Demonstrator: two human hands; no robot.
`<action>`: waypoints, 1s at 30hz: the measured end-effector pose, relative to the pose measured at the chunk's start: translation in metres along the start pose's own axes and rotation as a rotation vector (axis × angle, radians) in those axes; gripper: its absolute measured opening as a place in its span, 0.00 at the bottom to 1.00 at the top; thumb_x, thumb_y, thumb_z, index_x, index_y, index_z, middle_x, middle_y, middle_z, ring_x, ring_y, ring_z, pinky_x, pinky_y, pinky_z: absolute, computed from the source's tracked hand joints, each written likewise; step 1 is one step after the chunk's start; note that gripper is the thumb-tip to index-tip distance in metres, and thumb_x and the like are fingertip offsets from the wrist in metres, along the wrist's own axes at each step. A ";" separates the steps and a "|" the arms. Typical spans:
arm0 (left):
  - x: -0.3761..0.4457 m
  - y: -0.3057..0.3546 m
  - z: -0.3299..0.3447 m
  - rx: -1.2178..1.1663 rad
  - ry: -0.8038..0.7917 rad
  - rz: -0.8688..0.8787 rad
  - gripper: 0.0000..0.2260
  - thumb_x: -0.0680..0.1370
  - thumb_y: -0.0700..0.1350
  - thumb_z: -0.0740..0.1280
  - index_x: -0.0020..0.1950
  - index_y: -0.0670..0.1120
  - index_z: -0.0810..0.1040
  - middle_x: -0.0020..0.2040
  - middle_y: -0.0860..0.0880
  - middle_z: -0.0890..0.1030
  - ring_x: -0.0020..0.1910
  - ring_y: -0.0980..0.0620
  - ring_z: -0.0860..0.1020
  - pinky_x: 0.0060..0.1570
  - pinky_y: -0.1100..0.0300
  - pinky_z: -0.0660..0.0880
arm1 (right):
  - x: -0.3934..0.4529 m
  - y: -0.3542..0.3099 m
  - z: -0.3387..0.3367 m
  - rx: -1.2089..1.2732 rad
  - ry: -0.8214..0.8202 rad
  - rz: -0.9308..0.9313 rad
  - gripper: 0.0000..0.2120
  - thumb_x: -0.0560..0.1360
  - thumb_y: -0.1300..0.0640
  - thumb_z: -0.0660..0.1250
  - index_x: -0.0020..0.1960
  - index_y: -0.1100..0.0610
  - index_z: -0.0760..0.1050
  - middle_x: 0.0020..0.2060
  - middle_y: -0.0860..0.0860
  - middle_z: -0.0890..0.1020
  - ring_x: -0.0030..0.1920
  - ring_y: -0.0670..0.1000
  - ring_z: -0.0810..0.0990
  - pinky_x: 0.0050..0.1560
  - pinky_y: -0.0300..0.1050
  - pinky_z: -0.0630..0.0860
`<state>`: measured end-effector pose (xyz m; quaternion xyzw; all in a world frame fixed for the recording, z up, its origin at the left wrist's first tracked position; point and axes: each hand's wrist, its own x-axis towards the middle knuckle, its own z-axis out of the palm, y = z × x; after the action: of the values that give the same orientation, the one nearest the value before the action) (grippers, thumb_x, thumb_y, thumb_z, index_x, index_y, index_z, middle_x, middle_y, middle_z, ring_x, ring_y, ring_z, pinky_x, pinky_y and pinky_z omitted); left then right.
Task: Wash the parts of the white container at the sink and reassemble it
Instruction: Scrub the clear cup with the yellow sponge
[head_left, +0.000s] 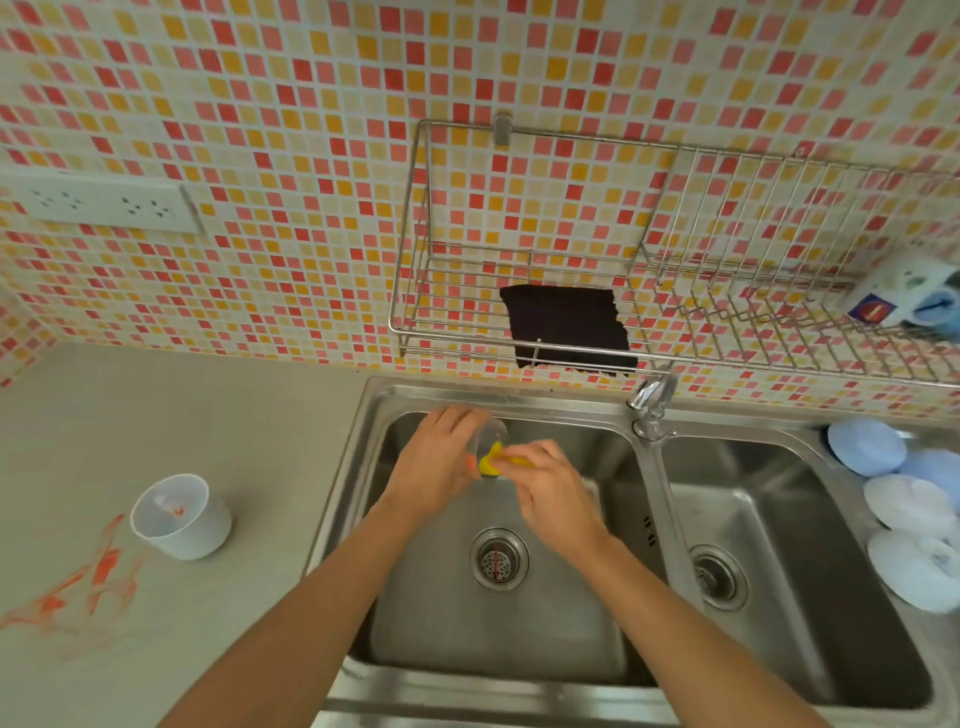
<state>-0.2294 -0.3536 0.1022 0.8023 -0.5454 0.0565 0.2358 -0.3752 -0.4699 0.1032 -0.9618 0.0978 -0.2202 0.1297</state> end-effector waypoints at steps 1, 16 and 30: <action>0.003 0.003 0.003 -0.004 -0.006 0.000 0.30 0.63 0.39 0.75 0.65 0.45 0.73 0.60 0.46 0.77 0.59 0.45 0.75 0.62 0.53 0.71 | -0.002 -0.002 0.002 0.091 0.001 0.038 0.20 0.68 0.70 0.71 0.55 0.52 0.82 0.50 0.47 0.83 0.48 0.53 0.77 0.53 0.37 0.72; 0.022 0.012 0.022 -0.196 -0.118 -0.090 0.29 0.66 0.40 0.74 0.66 0.47 0.72 0.62 0.48 0.75 0.61 0.47 0.72 0.63 0.53 0.71 | -0.001 0.043 -0.005 0.150 -0.171 -0.014 0.13 0.72 0.63 0.68 0.54 0.53 0.82 0.51 0.46 0.83 0.50 0.51 0.76 0.54 0.35 0.69; 0.019 0.029 0.019 -0.294 -0.077 -0.193 0.41 0.61 0.52 0.79 0.68 0.44 0.64 0.64 0.47 0.67 0.64 0.50 0.66 0.65 0.59 0.65 | 0.005 0.045 -0.011 -0.082 0.010 -0.133 0.12 0.68 0.60 0.74 0.51 0.52 0.78 0.42 0.45 0.83 0.44 0.50 0.80 0.41 0.45 0.77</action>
<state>-0.2509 -0.3863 0.1011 0.8093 -0.4770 -0.0773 0.3339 -0.3816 -0.5159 0.1016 -0.9696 0.0431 -0.2290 0.0747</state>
